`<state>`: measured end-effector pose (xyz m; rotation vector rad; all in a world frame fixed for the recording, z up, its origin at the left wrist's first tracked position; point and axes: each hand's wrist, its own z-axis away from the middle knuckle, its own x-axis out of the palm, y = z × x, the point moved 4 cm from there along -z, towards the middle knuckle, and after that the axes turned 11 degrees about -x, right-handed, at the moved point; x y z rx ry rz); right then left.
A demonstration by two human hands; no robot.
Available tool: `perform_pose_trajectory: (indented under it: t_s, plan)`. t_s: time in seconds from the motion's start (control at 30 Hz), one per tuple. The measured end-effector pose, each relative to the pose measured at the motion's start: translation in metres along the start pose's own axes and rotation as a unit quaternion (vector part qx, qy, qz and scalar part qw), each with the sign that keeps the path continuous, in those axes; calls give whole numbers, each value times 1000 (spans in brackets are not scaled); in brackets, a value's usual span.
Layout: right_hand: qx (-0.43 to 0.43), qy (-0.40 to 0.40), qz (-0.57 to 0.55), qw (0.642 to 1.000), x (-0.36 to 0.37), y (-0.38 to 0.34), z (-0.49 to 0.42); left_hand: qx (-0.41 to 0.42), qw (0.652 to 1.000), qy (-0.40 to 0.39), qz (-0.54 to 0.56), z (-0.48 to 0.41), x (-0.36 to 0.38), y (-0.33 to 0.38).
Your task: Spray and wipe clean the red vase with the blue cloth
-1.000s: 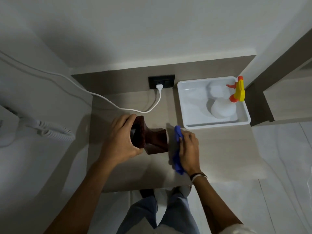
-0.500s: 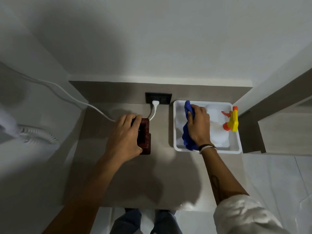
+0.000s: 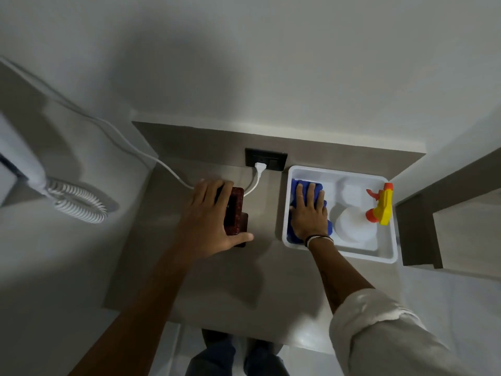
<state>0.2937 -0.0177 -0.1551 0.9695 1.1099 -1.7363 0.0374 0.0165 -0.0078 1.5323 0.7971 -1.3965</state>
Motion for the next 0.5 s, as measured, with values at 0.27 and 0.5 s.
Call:
perform_pose_trajectory:
  t_s: [0.27,0.5]
  plan:
    - [-25,128,-33,991,-21,-40,41,7,1000,-2,4,1,1,-2]
    - [-148,268,-6,952,-126,-117,66,0,987,147,68,-23,-70,3]
